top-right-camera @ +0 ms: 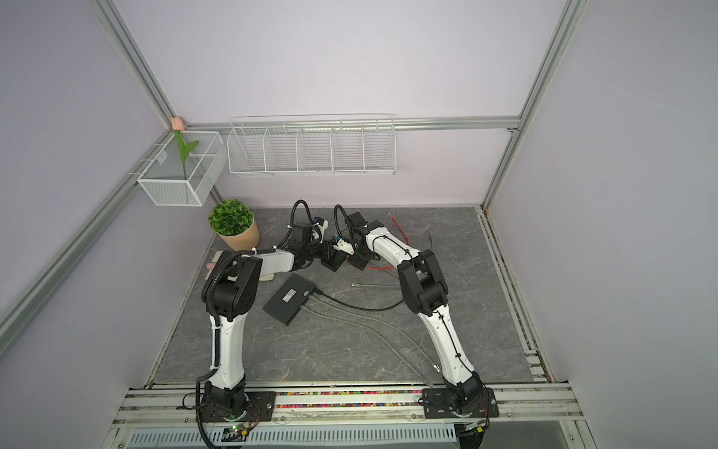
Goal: Insert the plug into the switch port
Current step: 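Hold the red plug pressed into the port while the left gripper steadies the switch, then release the red plug with the right gripper while the left gripper moves inward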
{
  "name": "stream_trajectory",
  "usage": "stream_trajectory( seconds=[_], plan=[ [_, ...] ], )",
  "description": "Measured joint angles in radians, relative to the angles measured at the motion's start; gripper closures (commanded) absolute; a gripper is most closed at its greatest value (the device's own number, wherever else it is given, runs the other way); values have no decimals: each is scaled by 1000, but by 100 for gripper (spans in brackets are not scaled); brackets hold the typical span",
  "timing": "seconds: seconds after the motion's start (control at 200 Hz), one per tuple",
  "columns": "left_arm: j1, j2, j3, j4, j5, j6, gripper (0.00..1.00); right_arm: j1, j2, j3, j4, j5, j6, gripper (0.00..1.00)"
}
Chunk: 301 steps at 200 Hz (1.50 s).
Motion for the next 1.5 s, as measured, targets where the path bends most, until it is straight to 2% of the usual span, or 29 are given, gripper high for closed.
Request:
stream_trajectory(
  seconds=[0.38, 0.47, 0.505, 0.58, 0.675, 0.86, 1.04, 1.15, 1.325, 1.505],
  plan=[
    [-12, 12, 14, 9, -16, 6, 76, -10, 0, 0, -6, -5, 5, 93],
    [-11, 7, -1, 29, -18, -5, 76, -10, 0, 0, -8, -4, 3, 89],
    [-9, 3, -10, 35, -18, -12, 72, -10, 0, 1, -10, -4, 2, 83],
    [-6, -13, -28, 32, 11, -22, 53, -8, 1, 20, -3, -16, -10, 75],
    [4, -36, -45, -27, 60, -45, 41, -7, 1, 84, 27, -47, -23, 68],
    [10, -121, -67, -116, 128, -52, 36, 19, -9, 200, 57, -95, -44, 64],
    [79, -344, -196, -105, 118, -58, 35, 28, -68, 201, -57, -100, -46, 63],
    [89, -467, -289, -34, 112, -78, 35, 41, -190, 47, -92, -90, -34, 61],
    [74, -544, -449, 107, 137, -127, 36, 83, -441, -354, -5, -69, 20, 58],
    [39, -546, -605, 210, 146, -174, 36, 80, -497, -541, 91, -52, 69, 60]
  ],
)
